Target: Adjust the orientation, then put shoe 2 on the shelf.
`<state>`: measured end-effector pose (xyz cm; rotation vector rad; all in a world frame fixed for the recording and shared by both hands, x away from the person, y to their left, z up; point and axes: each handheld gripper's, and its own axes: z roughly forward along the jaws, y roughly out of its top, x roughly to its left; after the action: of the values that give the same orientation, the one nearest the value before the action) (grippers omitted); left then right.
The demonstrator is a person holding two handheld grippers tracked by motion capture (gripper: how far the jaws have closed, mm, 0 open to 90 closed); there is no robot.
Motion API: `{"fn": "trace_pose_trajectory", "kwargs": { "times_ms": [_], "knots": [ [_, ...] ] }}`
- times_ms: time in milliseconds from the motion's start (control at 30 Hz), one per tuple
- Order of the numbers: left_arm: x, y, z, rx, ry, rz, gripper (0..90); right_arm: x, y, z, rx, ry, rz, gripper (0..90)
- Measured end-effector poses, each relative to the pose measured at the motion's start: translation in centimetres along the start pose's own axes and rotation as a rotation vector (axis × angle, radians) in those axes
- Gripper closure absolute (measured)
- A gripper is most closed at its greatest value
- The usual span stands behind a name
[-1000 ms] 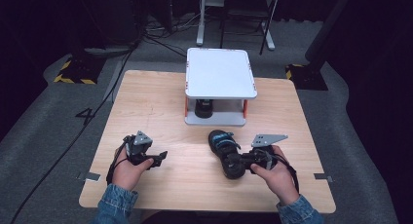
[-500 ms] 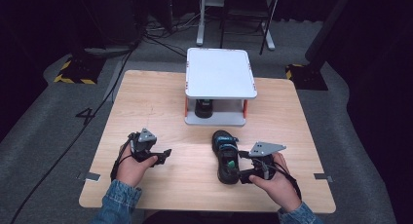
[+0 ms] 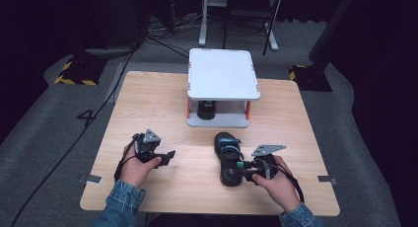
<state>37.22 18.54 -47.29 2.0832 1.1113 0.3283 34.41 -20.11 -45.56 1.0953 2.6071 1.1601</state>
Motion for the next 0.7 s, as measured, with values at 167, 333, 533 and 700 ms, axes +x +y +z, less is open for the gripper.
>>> {"fn": "trace_pose_trajectory", "kwargs": {
  "times_ms": [167,333,533,700],
  "knots": [
    [0.0,0.0,0.1,-0.003,0.002,-0.004,25.9,-0.6,-0.2,0.0,-0.008,0.01,0.039,77.5],
    [0.1,0.1,0.0,-0.007,0.007,-0.007,26.0,-0.8,-0.4,0.0,-0.039,0.015,0.063,79.9],
    [0.1,0.1,0.0,-0.009,0.008,-0.002,26.0,-0.8,0.2,-1.1,-0.144,-0.013,0.052,80.1],
    [0.5,-0.3,-0.5,-0.014,0.02,-0.014,26.1,-1.0,1.1,-1.9,-0.191,-0.069,0.019,80.2]
  ]
}}
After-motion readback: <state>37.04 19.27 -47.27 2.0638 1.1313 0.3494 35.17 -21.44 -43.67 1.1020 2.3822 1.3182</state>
